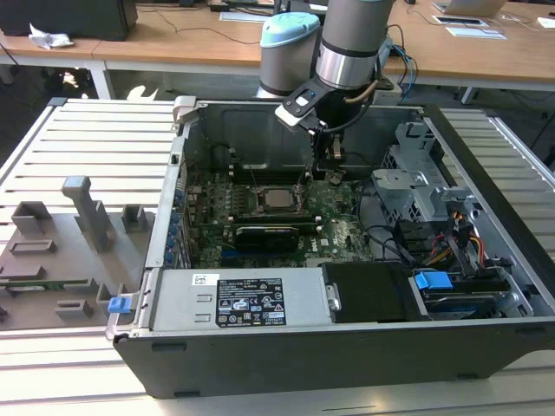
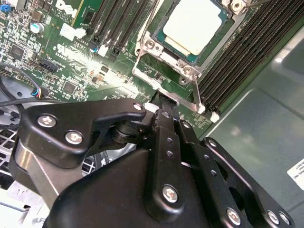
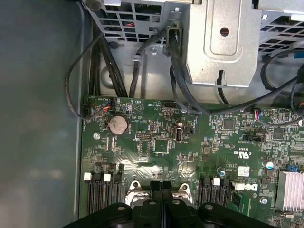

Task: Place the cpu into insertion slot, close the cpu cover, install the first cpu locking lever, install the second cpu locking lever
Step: 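Close the cpu cover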

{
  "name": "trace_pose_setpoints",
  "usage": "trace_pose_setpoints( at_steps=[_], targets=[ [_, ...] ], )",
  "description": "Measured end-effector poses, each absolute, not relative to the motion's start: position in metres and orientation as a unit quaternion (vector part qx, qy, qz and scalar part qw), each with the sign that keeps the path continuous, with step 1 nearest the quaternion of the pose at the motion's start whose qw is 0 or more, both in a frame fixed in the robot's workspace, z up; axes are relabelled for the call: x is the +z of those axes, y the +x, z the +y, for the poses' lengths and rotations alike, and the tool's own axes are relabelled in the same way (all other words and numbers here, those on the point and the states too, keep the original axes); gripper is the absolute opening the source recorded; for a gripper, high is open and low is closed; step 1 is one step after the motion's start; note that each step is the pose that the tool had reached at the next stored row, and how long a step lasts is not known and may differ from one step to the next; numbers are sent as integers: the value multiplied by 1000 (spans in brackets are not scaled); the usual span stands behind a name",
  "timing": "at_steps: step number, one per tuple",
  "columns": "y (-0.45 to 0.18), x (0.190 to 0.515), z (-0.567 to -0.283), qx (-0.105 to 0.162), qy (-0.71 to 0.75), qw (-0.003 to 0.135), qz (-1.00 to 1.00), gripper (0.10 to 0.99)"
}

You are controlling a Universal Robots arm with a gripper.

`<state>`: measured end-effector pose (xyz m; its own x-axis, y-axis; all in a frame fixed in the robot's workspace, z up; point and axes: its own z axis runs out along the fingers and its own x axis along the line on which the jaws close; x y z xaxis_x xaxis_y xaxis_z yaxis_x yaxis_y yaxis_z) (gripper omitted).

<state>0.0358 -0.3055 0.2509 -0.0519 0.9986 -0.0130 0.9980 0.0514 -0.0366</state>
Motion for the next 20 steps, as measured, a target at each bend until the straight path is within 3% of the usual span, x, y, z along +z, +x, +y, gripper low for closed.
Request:
trace_pose_setpoints(
  at_steps=[20],
  targets=[
    [21,251,-305,18,-688,8,-725,106]
  ],
)
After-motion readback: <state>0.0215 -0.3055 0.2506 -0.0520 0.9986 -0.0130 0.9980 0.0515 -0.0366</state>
